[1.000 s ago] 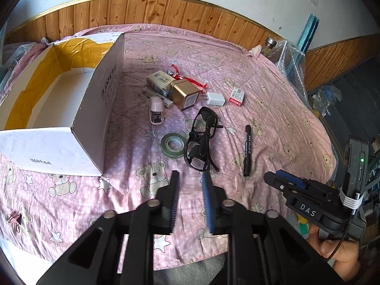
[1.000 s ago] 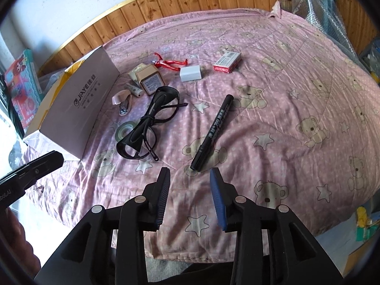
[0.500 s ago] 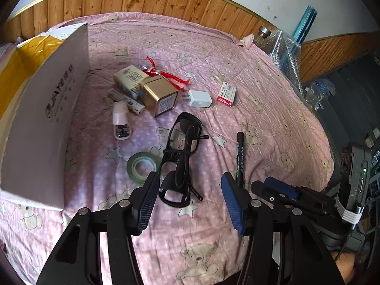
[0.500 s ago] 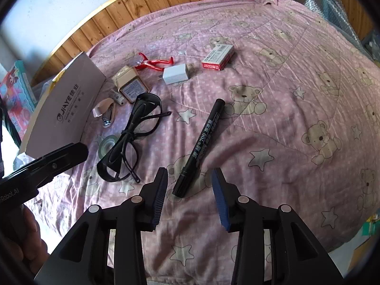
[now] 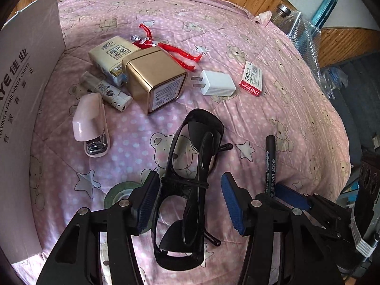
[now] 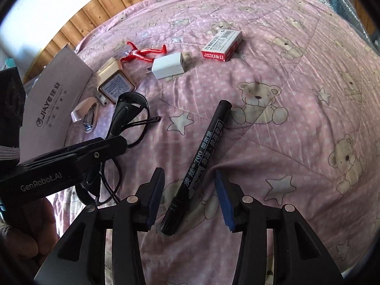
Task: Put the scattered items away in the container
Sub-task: 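Grasp the black glasses with the left tool while the right tool grasps the black marker, then lift the glasses and marker and carry both toward the white box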
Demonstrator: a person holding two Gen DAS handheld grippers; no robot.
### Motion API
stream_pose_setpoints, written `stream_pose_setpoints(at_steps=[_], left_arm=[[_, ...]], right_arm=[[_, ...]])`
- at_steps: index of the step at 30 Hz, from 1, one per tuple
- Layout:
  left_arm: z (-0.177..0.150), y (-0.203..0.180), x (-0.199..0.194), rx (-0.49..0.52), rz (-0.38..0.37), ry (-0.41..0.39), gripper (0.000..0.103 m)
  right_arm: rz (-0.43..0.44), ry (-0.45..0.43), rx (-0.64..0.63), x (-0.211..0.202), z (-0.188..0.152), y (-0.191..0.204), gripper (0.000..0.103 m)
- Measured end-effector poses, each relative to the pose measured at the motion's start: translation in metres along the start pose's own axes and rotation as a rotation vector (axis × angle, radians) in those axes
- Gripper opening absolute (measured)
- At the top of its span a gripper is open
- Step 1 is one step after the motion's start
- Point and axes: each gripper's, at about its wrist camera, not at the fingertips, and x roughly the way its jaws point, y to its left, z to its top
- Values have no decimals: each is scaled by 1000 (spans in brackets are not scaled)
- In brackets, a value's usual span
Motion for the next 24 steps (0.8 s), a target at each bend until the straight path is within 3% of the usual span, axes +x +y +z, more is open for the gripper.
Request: stream_pose_setpoints(at_steps=[5,6,7,8,9,11,17,24], left_arm=[[1,-2,8,50,-6,-24,59],[1,-3,8,63,-2,-28,59],[1,-4,8,82,19,-33,46],[2,-5,8,98,54,-38,41],[3,-2,7,92,38,-37,41],[5,7,5,49,1,-33,40],[4,12,-12,15,-12,-59,40],[5,8,-40,10,-18,-105,40]], right_arm=[[-68,-39,-87,5,-1,13,52],[-87,-44,-100,5,-1,15,48],[-101,-45,-108,6,0,16,41],[-118,-46,-117,6,1,15,35],[-127,-48,-120,5,2,13,22],[-85,-37,-72,4,6,1,15],[-10,-42,14,-9,9,-17,14],[9,-71,25,-25,9,-15,14]])
